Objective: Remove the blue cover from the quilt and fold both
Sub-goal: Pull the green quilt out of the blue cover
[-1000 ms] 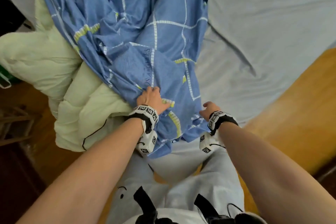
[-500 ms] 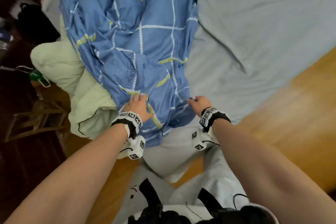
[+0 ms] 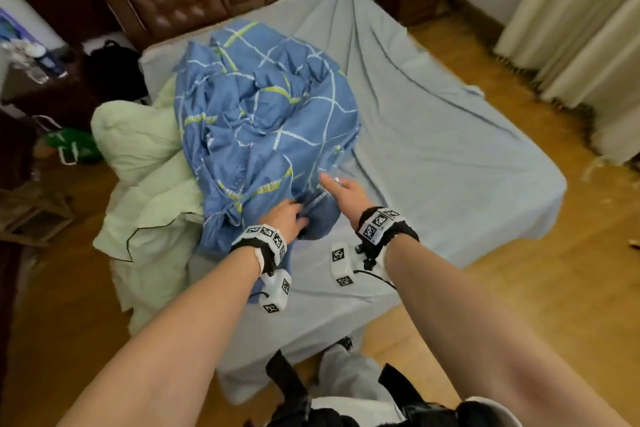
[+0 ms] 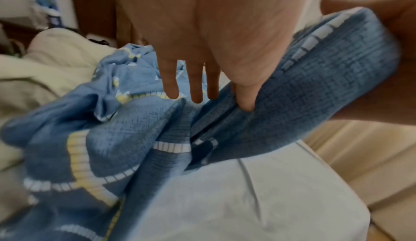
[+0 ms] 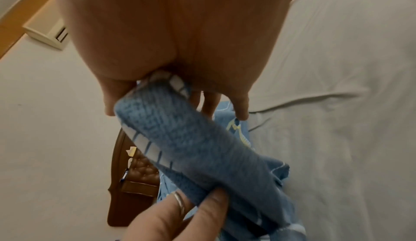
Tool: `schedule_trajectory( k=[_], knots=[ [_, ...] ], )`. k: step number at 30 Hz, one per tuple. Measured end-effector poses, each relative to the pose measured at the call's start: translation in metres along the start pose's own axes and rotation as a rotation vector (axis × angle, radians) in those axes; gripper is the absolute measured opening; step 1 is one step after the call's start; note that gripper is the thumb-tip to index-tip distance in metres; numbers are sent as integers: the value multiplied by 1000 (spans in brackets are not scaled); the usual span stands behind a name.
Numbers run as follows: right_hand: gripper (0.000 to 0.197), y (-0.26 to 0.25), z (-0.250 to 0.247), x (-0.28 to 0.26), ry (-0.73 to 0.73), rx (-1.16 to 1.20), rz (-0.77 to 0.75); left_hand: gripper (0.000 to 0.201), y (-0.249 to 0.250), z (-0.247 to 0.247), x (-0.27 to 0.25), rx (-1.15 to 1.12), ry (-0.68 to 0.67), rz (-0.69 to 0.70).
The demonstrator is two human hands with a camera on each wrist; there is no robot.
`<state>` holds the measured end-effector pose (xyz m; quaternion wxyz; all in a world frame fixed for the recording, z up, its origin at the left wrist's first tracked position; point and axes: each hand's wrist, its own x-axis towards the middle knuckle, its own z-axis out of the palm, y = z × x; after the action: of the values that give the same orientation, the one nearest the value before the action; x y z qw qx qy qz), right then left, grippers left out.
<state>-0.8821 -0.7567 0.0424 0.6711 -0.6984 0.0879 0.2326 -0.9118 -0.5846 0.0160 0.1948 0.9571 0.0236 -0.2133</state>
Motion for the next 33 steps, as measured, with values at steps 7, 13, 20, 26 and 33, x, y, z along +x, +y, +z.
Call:
schedule_trajectory(
  k=[7, 13, 20, 26, 33],
  knots=[
    [48, 23, -58, -62, 178, 70, 52, 28, 34, 46, -64, -161, -46, -50],
    [49, -18, -111, -59, 114, 55, 19, 79, 58, 62, -80, 60, 4, -226],
    [84, -27, -278, -45, 62, 72, 124, 75, 214, 103, -34, 131, 1, -205],
    [83, -25, -382, -60, 137, 107, 112, 20, 331, 119, 6, 159, -14, -116],
    [100, 3, -437, -59, 44, -584, -156, 22, 414, 69, 59, -526, 259, 40]
  ],
)
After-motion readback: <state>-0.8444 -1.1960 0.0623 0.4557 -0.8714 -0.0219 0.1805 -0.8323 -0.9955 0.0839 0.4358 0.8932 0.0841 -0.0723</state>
